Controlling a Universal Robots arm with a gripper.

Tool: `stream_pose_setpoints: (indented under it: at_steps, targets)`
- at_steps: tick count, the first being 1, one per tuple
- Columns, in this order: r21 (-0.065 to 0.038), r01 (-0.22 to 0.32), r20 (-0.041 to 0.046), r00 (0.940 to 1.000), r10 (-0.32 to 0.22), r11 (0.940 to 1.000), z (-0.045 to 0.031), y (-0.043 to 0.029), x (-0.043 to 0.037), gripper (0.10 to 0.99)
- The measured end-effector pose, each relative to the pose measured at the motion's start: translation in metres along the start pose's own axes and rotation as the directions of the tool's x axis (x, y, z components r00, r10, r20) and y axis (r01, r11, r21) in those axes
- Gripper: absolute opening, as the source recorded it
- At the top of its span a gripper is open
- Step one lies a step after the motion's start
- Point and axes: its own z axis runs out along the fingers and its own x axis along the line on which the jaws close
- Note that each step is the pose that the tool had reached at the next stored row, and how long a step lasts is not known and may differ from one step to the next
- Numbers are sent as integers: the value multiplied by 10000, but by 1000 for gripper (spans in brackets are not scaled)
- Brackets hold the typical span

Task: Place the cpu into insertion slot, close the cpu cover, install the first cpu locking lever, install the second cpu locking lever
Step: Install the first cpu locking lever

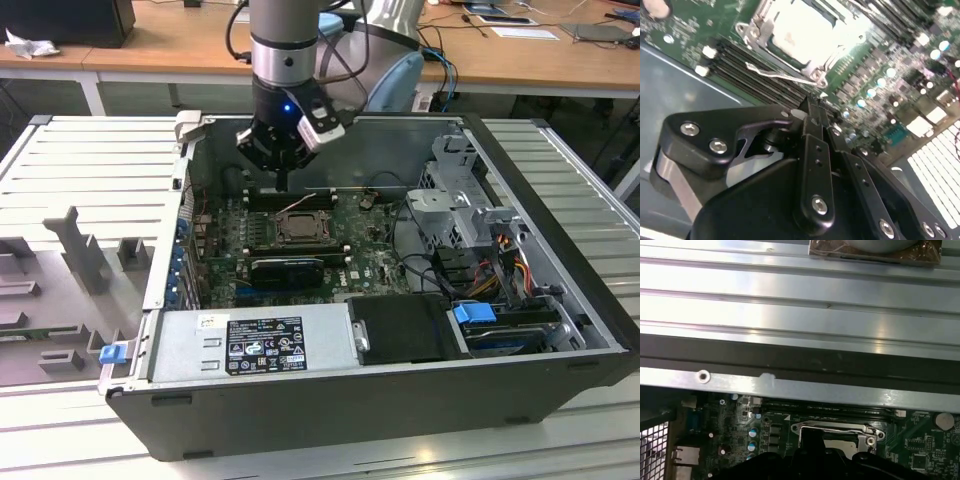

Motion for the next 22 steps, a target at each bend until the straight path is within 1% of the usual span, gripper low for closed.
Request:
stream_pose_setpoints:
  at_steps: [3, 4, 5, 7, 9, 11, 13, 15, 22]
  targets:
    - [-15, -5, 1, 10000, 5, 10000, 12, -3, -28, 106]
    - [-207, -22, 16, 10000, 23, 9998, 22, -7, -29, 106]
    - [-319, -144, 32, 9999, 145, 9994, 47, -13, -32, 106]
    - [-318, -237, 32, 9997, 238, 9992, 83, -16, -48, 106]
    - [-319, -253, 33, 9997, 255, 9992, 159, -22, -97, 106]
    - [-318, -254, 32, 9997, 255, 9992, 199, -22, -113, 106]
    - [-316, -253, 28, 9997, 254, 9992, 246, -14, -161, 106]
    - [-319, -253, 24, 9997, 254, 9992, 268, 1, -226, 106]
    - [-320, -253, 20, 9997, 254, 9992, 311, 31, -299, 106]
